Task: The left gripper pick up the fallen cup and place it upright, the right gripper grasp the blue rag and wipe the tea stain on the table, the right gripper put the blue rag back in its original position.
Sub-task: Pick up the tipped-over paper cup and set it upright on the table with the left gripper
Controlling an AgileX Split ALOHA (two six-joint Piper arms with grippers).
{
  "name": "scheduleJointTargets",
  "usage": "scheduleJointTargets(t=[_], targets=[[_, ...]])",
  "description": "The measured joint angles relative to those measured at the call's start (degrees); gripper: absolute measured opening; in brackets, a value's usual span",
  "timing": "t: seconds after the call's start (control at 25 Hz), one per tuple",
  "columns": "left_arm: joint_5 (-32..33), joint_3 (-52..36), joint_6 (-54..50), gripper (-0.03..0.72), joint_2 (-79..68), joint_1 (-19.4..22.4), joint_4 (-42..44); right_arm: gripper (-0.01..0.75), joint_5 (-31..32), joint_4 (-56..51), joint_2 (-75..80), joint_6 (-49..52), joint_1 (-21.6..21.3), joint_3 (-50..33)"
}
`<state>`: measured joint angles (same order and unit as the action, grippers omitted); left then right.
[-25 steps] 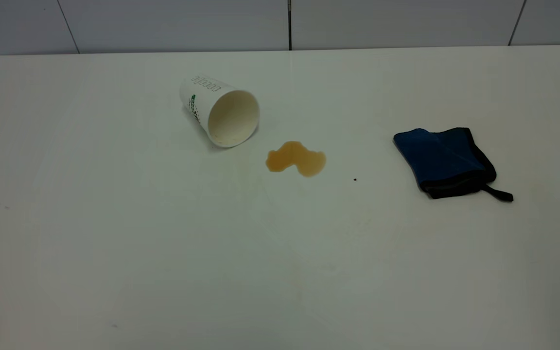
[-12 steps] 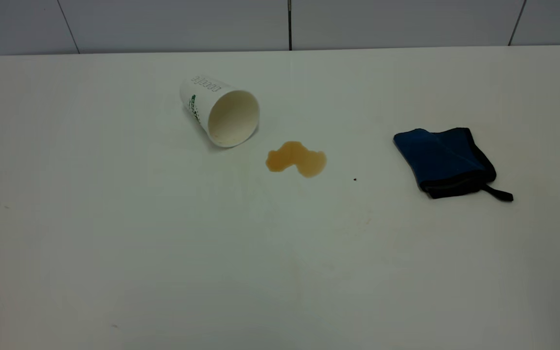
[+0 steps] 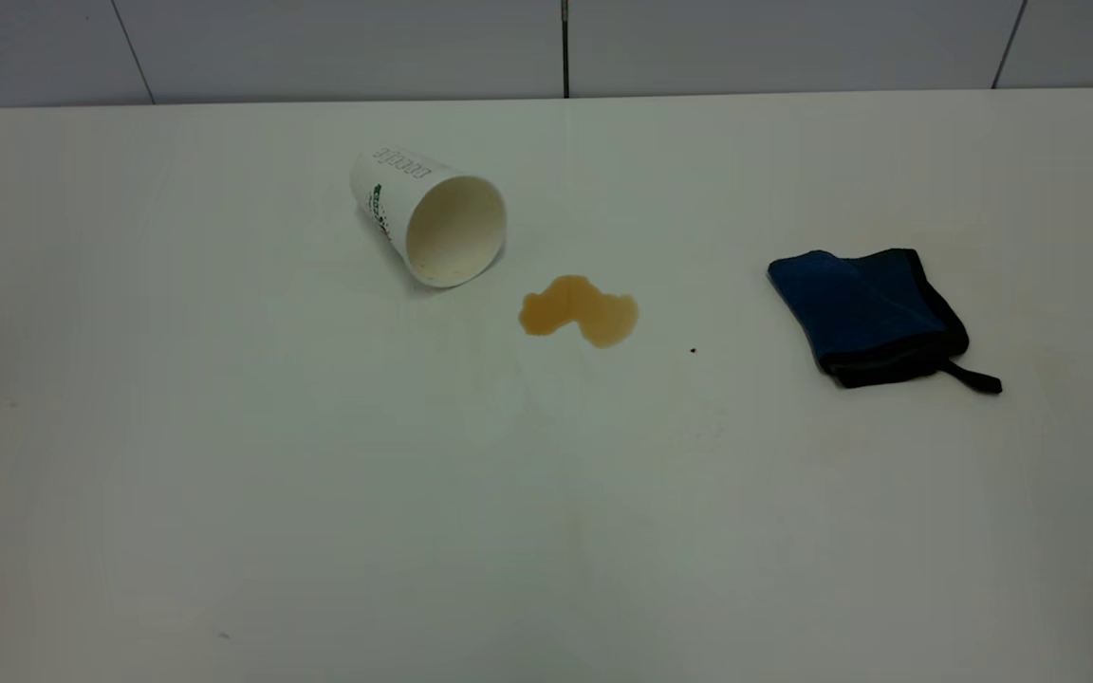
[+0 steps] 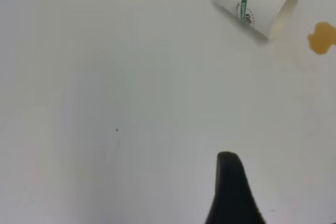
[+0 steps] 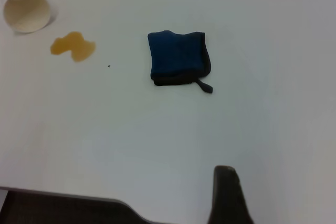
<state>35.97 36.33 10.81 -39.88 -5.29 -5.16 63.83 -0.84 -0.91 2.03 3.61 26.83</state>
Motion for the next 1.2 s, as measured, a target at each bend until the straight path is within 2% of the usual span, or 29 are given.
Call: scheduleJointTargets(t=[0.32, 0.4, 0.6, 0.76, 0.96, 1.04, 1.2], targets=[[-10.0, 8.6, 12.3, 0.535, -24.7, -0.7, -8.2, 0.545, 0.0, 0.0, 0.0, 0.0, 0.0, 0.0], [-11.8, 10.7, 13.6, 0.535, -30.1, -2.7, -8.4, 0.545, 0.0, 0.0, 0.0, 0.0, 0.0, 0.0], [-16.7, 17.0, 14.5, 0.535, -44.2, -10.9, -8.3, 0.545, 0.0, 0.0, 0.0, 0.0, 0.0, 0.0], [-18.8, 24.6, 13.9, 0.535, -56.6, -16.1, -5.5, 0.545, 0.0, 0.0, 0.0, 0.0, 0.0, 0.0], [-17.8, 37.5, 6.1, 0.533, -71.3, -19.6, 3.1, 0.545, 0.0, 0.0, 0.0, 0.0, 0.0, 0.0], [-13.5, 44.1, -0.3, 0.531, -76.1, -20.7, 7.7, 0.545, 0.0, 0.0, 0.0, 0.0, 0.0, 0.0], [-4.9, 55.0, -12.9, 0.532, -84.5, -24.2, 23.4, 0.545, 0.0, 0.0, 0.0, 0.0, 0.0, 0.0]])
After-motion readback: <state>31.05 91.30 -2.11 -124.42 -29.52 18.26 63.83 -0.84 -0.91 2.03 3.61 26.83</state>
